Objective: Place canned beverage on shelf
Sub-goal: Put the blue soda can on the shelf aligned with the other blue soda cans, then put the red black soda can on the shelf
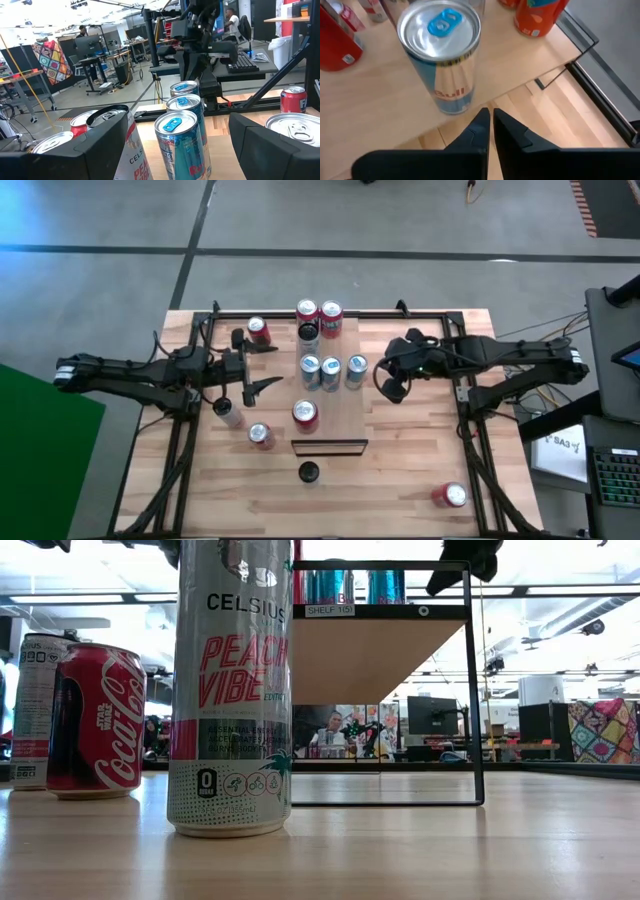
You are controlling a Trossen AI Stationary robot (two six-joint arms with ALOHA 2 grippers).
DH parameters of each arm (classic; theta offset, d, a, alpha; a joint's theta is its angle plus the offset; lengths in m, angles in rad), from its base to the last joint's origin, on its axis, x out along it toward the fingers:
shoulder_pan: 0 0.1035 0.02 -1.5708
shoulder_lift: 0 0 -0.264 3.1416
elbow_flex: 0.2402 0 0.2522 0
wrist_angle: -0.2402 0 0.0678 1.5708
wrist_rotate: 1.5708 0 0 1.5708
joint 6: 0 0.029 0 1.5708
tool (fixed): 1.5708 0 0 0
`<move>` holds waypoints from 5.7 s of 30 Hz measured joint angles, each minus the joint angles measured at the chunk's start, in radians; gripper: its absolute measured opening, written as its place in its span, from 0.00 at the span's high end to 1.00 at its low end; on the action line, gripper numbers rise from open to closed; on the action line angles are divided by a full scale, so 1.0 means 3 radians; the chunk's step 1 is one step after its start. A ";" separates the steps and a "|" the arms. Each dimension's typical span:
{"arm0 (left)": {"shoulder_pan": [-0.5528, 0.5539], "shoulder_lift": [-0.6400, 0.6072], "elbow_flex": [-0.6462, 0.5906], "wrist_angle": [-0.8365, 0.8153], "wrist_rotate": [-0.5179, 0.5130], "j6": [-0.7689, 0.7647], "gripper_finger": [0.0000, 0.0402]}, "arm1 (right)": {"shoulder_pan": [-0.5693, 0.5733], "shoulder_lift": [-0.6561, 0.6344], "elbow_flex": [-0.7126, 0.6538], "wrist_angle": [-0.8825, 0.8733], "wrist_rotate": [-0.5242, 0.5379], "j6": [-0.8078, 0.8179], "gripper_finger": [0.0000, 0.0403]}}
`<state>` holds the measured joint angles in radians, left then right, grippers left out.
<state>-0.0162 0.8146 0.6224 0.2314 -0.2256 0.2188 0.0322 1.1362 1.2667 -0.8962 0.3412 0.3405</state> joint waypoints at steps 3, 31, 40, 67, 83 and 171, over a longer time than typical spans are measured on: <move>0.0000 0.0000 0.0000 0.0001 0.0001 0.0000 0.22 | -0.0001 0.0000 -0.0086 0.0086 0.0000 -0.0003 0.98; 0.0001 0.0000 0.0000 -0.0003 0.0001 0.0001 0.22 | -0.0006 0.0039 -0.0370 0.0834 -0.0029 -0.0239 0.98; 0.0001 0.0000 0.0000 -0.0005 0.0000 0.0002 0.22 | -0.0006 0.0164 -0.0370 0.0841 -0.0031 -0.0266 0.98; 0.0000 0.0000 0.0000 -0.0004 0.0001 0.0003 0.22 | -0.0007 0.0176 -0.0371 0.0916 -0.0118 -0.0354 0.98; 0.0001 -0.0003 0.0000 0.0000 0.0001 -0.0035 0.22 | 0.0000 0.0065 -0.0371 0.0831 -0.0117 -0.0250 0.98; 0.2248 0.1689 0.2193 -0.4077 -0.0319 -0.1111 0.22 | 0.0975 -0.0025 -0.0370 0.0506 -0.0088 0.0423 0.98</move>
<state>0.6582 1.3214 1.2804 -0.9917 -0.3214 -0.1146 0.3248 1.1286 1.1557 -0.7445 0.3149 0.4675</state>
